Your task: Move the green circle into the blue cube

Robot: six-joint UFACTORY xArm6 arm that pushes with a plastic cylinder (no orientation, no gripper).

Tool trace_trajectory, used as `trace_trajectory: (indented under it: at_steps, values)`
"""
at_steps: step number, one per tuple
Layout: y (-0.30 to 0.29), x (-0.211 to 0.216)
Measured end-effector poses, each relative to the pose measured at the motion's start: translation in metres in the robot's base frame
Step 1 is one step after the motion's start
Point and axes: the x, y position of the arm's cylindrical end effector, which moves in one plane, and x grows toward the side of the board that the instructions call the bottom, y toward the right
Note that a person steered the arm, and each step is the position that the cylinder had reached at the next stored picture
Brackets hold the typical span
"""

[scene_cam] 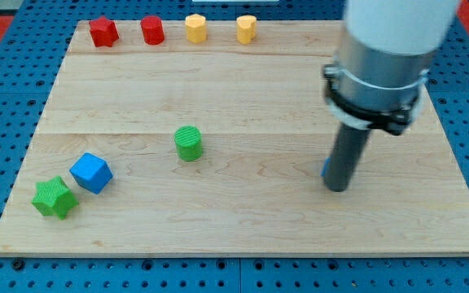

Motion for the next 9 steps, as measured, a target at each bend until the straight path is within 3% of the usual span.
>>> trace_trajectory:
  at_steps: [1, 2, 5, 6, 7, 8, 9]
  values:
    - [-0.026, -0.026]
    - [-0.102, -0.069]
    - [-0.325, -0.069]
    - [-0.276, -0.081]
    - [-0.227, -0.050]
    - [-0.301, -0.045]
    - [-0.278, -0.040]
